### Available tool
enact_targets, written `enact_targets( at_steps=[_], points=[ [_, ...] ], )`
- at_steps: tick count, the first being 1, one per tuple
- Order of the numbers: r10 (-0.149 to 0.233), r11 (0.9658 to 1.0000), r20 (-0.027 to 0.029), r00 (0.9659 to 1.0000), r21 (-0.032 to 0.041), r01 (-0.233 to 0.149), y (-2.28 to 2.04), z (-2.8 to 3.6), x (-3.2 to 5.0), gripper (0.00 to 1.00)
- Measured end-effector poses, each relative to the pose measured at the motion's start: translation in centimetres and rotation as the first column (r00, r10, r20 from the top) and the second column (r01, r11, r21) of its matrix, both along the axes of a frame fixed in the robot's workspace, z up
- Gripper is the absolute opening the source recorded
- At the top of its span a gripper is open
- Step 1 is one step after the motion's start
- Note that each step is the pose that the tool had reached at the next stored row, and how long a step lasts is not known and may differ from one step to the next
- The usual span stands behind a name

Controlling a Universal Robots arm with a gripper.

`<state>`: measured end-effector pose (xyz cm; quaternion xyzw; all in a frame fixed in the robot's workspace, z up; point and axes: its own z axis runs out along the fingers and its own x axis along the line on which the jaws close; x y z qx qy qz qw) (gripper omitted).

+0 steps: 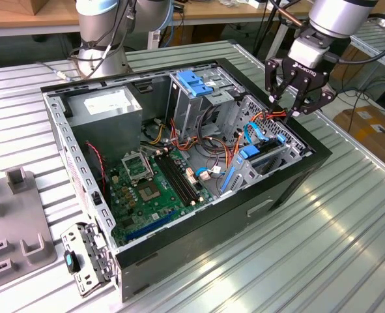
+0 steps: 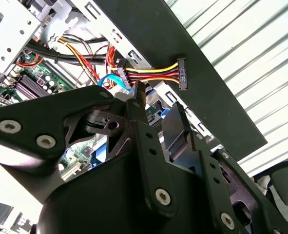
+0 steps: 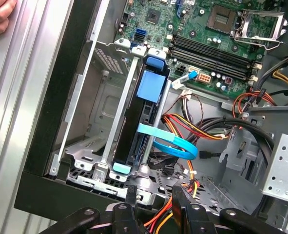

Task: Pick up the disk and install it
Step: 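Insert the second disk wire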

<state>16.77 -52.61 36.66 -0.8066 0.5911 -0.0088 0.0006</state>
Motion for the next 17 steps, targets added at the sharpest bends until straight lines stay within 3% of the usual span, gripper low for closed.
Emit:
enact_targets(
  at_steps=[10,17],
  points=[
    [0.007,1.0000,0.0000,1.0000,-0.0006,-0.007,0.00,0.00,0.00,0.42],
    [0.013,0.9999,-0.0001,0.9999,-0.0103,-0.013,0.00,0.29,0.00,0.42]
  ],
)
